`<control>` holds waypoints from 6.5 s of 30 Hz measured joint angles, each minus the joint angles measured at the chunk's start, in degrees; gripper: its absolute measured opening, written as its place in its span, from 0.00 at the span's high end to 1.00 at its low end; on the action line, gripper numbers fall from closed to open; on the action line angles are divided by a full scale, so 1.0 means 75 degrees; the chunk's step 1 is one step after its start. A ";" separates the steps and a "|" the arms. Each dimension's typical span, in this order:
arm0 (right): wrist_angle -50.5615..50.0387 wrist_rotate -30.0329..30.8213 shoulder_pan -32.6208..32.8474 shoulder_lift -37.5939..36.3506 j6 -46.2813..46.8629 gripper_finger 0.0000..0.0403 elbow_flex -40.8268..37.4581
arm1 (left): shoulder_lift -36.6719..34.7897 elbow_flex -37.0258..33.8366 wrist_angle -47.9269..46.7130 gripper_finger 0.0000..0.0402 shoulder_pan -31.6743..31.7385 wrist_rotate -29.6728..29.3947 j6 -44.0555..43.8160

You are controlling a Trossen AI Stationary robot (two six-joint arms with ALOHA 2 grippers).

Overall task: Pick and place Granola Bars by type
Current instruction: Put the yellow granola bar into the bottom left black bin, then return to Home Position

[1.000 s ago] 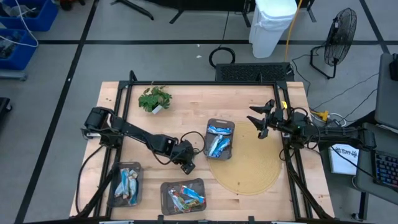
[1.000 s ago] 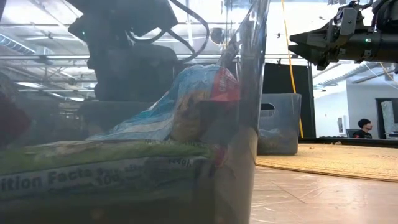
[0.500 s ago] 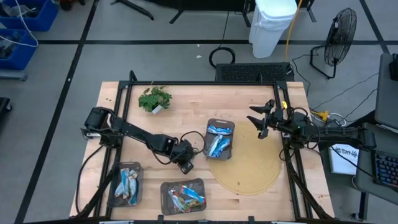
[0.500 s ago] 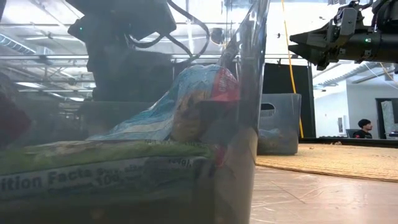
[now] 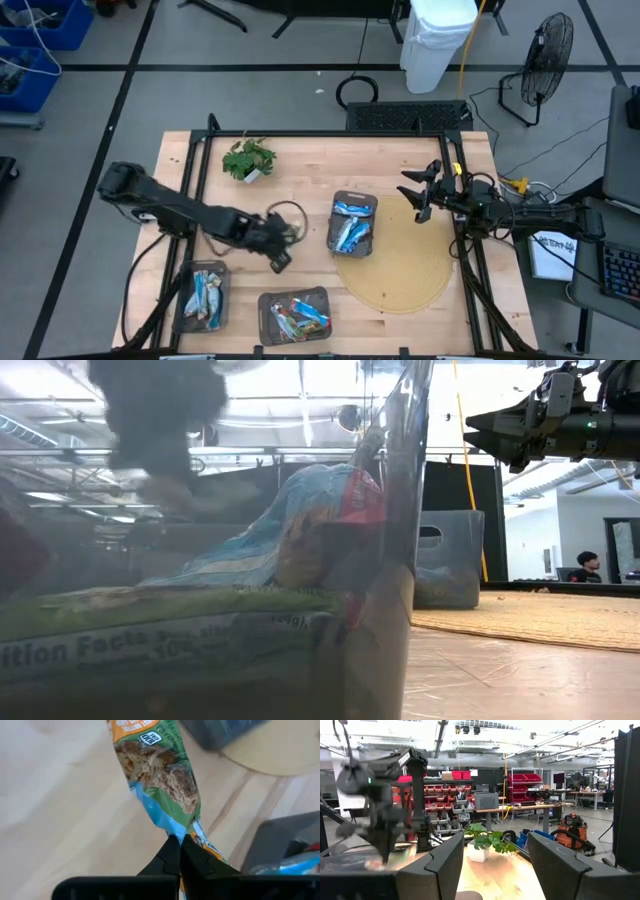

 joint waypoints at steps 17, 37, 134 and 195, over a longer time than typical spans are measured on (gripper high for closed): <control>0.0003 0.0000 -0.0001 0.0000 0.0002 0.48 -0.0001 | -0.1466 0.0015 -0.3124 1.00 -0.4473 -0.1984 -0.7347; 0.0000 0.0000 -0.0001 0.0002 0.0001 0.48 0.0001 | 0.0307 0.1622 -0.4507 1.00 -0.5942 0.0706 -1.1021; -0.0001 0.0000 -0.0003 0.0001 0.0000 0.48 0.0000 | 0.1112 0.1708 -0.3866 0.90 -0.5985 0.0694 -1.0773; -0.0003 0.0000 0.0000 0.0000 0.0002 0.48 0.0001 | -0.7725 -0.6667 0.7363 0.71 0.1762 0.0290 0.6299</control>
